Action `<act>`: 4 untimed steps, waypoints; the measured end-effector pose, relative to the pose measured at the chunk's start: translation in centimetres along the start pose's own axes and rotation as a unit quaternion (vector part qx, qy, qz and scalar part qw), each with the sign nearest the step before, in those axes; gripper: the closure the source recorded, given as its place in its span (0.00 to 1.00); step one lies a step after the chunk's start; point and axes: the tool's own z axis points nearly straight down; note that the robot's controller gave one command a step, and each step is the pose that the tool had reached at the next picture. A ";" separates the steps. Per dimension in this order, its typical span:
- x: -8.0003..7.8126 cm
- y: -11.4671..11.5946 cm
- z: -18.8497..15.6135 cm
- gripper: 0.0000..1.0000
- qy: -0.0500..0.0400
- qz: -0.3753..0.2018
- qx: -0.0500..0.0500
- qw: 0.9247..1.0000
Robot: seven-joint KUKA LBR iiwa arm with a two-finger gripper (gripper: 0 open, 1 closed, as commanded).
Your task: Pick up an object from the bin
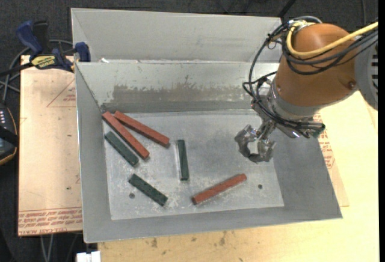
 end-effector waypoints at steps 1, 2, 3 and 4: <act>0.0 0.1 0.3 0.00 0.002 0.000 -0.003 1.000; -0.5 5.1 14.5 0.00 0.005 -0.055 -0.007 0.998; -0.7 4.8 14.0 1.00 0.002 -0.053 -0.003 0.999; -5.7 1.9 14.0 1.00 0.000 -0.204 -0.003 0.979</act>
Offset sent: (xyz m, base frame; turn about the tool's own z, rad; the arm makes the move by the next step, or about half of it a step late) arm 0.0000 0.0000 0.0000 0.0000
